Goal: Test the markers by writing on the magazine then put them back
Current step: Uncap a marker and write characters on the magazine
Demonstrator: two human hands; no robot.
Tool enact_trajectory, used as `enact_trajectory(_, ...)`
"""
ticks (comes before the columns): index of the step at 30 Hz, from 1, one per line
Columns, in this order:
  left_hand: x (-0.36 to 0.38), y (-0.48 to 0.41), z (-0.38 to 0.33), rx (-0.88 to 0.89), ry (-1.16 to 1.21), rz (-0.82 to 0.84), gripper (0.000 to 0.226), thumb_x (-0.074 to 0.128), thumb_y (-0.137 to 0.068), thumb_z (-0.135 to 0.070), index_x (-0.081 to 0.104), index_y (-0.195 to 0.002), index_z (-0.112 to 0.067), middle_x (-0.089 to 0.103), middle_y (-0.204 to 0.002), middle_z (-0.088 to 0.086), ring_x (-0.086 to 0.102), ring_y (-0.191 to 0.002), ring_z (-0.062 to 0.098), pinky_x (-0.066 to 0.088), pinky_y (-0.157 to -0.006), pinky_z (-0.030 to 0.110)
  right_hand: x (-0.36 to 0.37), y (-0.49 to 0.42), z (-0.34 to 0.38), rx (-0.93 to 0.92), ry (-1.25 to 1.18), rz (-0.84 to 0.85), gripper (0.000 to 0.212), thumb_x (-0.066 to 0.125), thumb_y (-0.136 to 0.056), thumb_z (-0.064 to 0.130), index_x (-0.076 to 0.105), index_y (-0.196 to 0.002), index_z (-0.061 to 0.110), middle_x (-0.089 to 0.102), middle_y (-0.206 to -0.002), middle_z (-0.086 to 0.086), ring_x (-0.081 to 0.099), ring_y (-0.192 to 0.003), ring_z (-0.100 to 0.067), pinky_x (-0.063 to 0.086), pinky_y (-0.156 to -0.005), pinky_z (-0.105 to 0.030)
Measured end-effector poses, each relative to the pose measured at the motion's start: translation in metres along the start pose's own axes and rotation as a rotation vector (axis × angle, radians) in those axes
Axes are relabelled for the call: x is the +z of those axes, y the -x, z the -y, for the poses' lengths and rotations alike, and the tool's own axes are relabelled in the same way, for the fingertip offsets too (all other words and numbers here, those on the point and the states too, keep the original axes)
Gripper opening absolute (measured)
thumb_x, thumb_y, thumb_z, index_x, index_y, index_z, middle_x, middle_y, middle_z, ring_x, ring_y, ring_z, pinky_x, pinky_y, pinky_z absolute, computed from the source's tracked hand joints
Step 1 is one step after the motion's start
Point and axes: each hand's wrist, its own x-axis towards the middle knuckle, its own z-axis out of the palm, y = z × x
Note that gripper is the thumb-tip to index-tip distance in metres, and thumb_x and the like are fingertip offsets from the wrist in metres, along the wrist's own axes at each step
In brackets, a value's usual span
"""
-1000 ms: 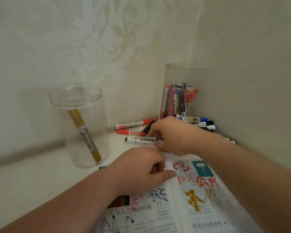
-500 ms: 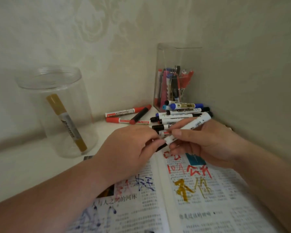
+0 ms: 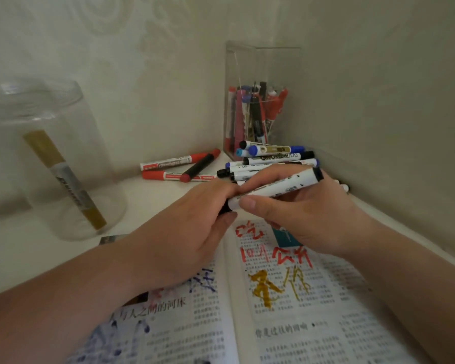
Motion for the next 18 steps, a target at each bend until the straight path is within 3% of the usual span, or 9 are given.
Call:
enact_trajectory(5, 0.000, 0.000, -0.002, 0.051, 0.057, -0.008, 0.028, 0.031, -0.104, -0.053, 0.051, -0.111, -0.036, 0.058, -0.095, -0.024, 0.060, -0.089, 0.002, 0.045, -0.074, 0.015, 0.002, -0.001, -0.009, -0.038, -0.079, 0.041, 0.011, 0.077, -0.080, 0.026, 0.075, -0.089, 0.020, 0.067, -0.063, 0.015, 0.061, -0.056, -0.002, 0.045, -0.056, -0.014)
enact_trajectory(9, -0.002, -0.002, -0.002, 0.070, 0.057, -0.038, 0.019, 0.035, -0.103, -0.054, 0.048, -0.104, -0.040, 0.060, -0.090, -0.019, 0.061, -0.078, 0.004, 0.044, -0.065, 0.015, 0.001, -0.002, -0.014, -0.054, -0.173, 0.059, 0.010, 0.079, -0.085, 0.022, 0.074, -0.089, 0.014, 0.062, -0.058, 0.007, 0.055, -0.052, -0.012, 0.044, -0.053, -0.028)
enact_trajectory(11, -0.003, 0.000, -0.001, 0.054, 0.074, -0.027, 0.031, 0.036, -0.098, -0.063, 0.048, -0.116, -0.041, 0.062, -0.092, -0.018, 0.062, -0.082, 0.005, 0.046, -0.068, 0.019, -0.002, -0.002, -0.015, -0.048, -0.206, 0.052, 0.005, 0.076, -0.084, 0.017, 0.074, -0.086, 0.012, 0.060, -0.058, -0.003, 0.051, -0.050, -0.019, 0.042, -0.050, -0.033)
enact_trajectory(14, -0.001, 0.004, 0.001, -0.015, 0.058, 0.035, 0.049, 0.032, -0.087, -0.079, 0.031, -0.129, -0.054, 0.057, -0.089, -0.014, 0.058, -0.076, 0.010, 0.046, -0.066, 0.027, -0.015, -0.005, -0.017, 0.004, -0.288, -0.072, 0.010, 0.069, -0.083, 0.013, 0.069, -0.073, 0.014, 0.050, -0.054, -0.010, 0.039, -0.046, -0.022, 0.032, -0.044, -0.029)
enact_trajectory(18, -0.002, 0.008, 0.002, -0.037, 0.048, 0.099, 0.030, 0.038, -0.095, -0.050, 0.033, -0.124, -0.051, 0.056, -0.089, -0.012, 0.055, -0.077, 0.012, 0.046, -0.067, 0.033, -0.039, -0.005, -0.014, 0.111, -0.340, -0.254, 0.010, 0.060, -0.075, 0.009, 0.055, -0.067, 0.010, 0.043, -0.049, -0.006, 0.034, -0.044, -0.018, 0.025, -0.043, -0.024)
